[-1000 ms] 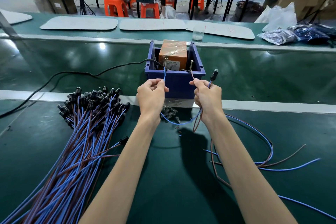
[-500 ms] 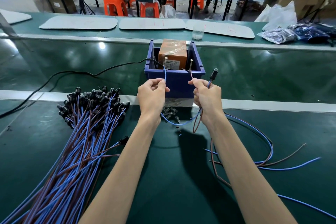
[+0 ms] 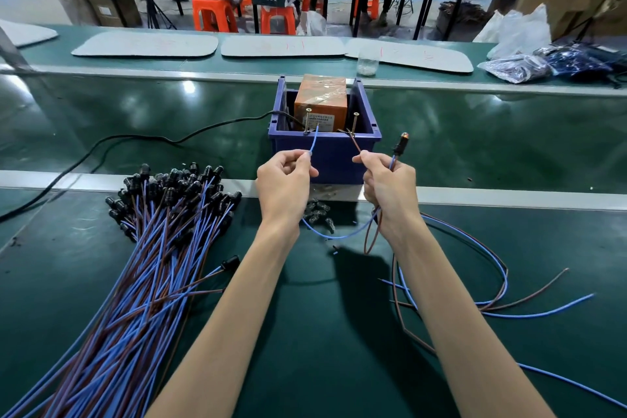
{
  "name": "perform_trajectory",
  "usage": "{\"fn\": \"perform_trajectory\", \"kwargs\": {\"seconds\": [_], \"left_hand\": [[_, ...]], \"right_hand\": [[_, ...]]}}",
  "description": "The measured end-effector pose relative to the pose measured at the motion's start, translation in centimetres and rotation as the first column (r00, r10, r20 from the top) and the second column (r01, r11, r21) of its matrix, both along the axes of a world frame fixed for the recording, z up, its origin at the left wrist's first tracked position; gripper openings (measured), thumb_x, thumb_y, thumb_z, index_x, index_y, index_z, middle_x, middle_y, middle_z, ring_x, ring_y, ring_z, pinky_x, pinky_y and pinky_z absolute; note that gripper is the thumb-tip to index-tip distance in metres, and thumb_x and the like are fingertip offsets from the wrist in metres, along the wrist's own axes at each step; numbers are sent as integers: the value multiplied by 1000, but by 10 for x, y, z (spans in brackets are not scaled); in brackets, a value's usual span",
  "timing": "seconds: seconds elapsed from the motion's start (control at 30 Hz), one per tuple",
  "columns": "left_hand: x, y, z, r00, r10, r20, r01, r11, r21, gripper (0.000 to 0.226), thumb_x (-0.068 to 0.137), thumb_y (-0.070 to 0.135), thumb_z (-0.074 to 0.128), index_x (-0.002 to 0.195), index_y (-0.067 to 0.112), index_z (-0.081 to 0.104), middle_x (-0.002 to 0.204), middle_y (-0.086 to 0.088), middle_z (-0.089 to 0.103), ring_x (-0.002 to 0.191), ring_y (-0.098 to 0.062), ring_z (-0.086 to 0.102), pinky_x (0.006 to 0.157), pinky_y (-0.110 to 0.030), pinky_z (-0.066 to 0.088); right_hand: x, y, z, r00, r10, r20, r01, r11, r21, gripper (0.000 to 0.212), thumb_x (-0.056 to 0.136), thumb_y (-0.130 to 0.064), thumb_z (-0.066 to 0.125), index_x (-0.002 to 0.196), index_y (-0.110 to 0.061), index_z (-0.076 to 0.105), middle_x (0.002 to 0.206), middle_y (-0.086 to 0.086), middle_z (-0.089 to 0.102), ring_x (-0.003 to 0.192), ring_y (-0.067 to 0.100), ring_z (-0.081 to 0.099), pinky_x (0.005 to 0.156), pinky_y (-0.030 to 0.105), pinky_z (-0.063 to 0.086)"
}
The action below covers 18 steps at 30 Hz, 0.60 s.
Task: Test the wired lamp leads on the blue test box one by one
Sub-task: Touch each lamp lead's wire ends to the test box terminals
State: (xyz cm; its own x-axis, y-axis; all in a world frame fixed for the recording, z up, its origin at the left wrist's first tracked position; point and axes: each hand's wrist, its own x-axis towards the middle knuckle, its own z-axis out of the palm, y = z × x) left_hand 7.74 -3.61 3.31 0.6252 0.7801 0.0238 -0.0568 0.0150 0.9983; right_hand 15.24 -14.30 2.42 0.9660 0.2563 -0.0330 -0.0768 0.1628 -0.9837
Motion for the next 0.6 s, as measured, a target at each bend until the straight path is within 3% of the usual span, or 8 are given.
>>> {"fn": "perform_trajectory", "kwargs": {"seconds": [0.17,0.27,0.33,0.43,0.53,0.6], "left_hand": [[1,3,0,996,90,21,-89,995,-46,12,94,20,59,83,21,65,52,13,62,49,-1,48,62,-23,41],[-1,1,0,994,105,13,-104,992,-69,12,95,18,58,84,20,63,54,13,64,42,-3,47,52,-18,41],[-4,-10,0,999,40,-5,-40,995,-89,11,95,16,57,85,17,62,55,11,65,36,-4,48,44,-13,39],[-11,-42,-2,992,-125,-7,122,974,-192,11,97,10,54,87,14,60,55,7,67,43,-5,60,44,-11,41],[-22,-67,-2,988,-156,10,150,930,-335,10,99,3,46,93,9,52,59,2,66,49,-8,64,50,-13,48],[-36,-89,-3,969,-246,-36,219,913,-345,14,99,-4,39,97,8,44,62,-5,67,52,-11,66,57,-17,50]], "right_hand": [[1,0,3,997,-71,-17,71,997,11,26,95,-14,54,71,-12,65,39,-14,31,34,3,24,36,15,22],[-3,-1,4,992,-118,-37,119,993,20,26,96,-15,51,72,-13,59,40,-14,33,35,3,25,38,17,22],[-11,-2,0,993,-115,-28,115,993,-18,26,98,-18,48,73,-16,55,42,-14,39,39,5,31,41,18,25],[-27,-10,-1,999,-44,-8,43,995,-87,32,103,-27,42,75,-17,54,48,-11,52,43,6,45,41,17,35],[-30,-40,19,993,35,111,-7,969,-247,38,103,-38,37,78,-19,58,58,-2,60,43,9,54,42,17,40],[-20,-71,48,943,130,306,62,835,-547,34,101,-41,39,85,-23,63,66,6,63,54,21,60,54,28,48]]}}
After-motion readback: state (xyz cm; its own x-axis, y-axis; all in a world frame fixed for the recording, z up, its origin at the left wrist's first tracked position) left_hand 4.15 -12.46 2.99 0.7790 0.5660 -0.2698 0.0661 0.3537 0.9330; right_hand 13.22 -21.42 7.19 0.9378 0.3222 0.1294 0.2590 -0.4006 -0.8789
